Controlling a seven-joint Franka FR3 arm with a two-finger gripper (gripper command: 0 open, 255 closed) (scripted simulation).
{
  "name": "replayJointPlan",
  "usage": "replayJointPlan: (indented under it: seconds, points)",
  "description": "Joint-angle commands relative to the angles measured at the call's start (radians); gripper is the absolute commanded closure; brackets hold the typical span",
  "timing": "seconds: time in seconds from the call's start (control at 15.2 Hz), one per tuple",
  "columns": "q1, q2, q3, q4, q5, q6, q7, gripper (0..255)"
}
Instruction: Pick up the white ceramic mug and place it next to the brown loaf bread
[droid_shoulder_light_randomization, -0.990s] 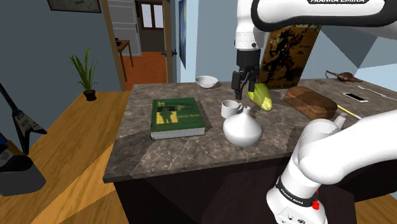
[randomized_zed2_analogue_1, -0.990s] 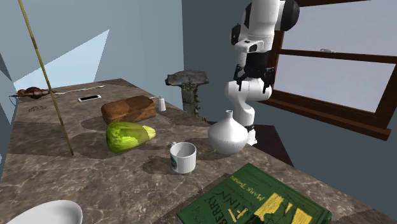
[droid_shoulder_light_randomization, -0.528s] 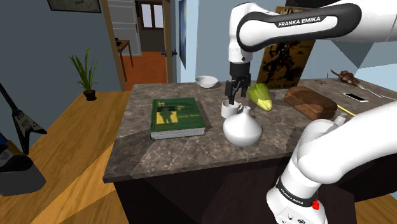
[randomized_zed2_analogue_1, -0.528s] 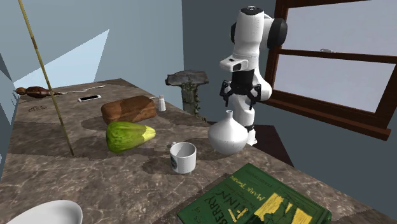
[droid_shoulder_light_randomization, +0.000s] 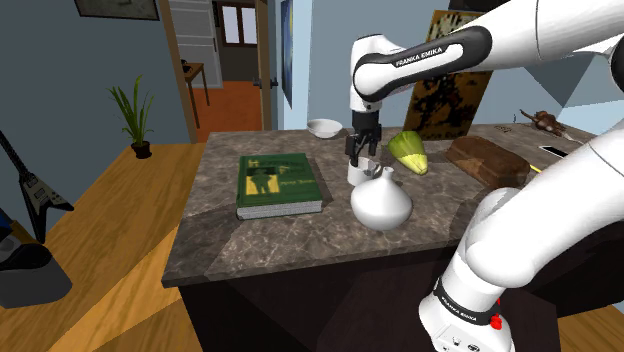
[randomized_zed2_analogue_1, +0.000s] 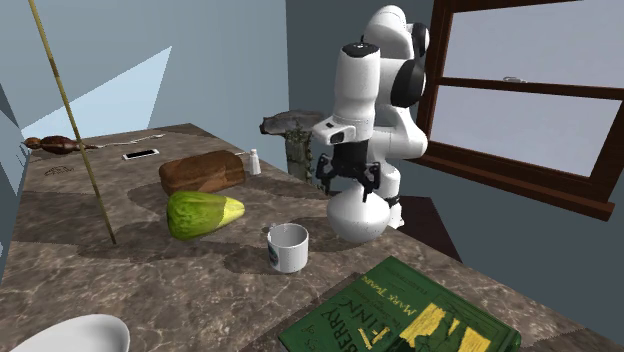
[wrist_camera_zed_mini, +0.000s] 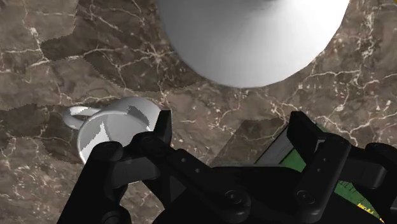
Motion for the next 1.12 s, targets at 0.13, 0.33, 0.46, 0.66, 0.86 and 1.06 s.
replayJointPlan:
  seconds: [0.13, 0.33, 0.46, 0.66, 0.86, 1.06]
  points:
    - [-0.015, 0.135, -0.052, 0.033, -0.006, 0.115, -0.050, 0]
    - [-0.024, 0.243, -0.084, 0.077, 0.005, 0.186, -0.090, 0]
    - [-0.031, 0.317, -0.103, 0.112, 0.020, 0.229, -0.119, 0]
    - [-0.038, 0.368, -0.113, 0.128, 0.033, 0.266, -0.138, 0]
    - [-0.040, 0.388, -0.116, 0.106, 0.037, 0.308, -0.141, 0]
    - [-0.043, 0.415, -0.119, 0.082, 0.043, 0.358, -0.147, 0]
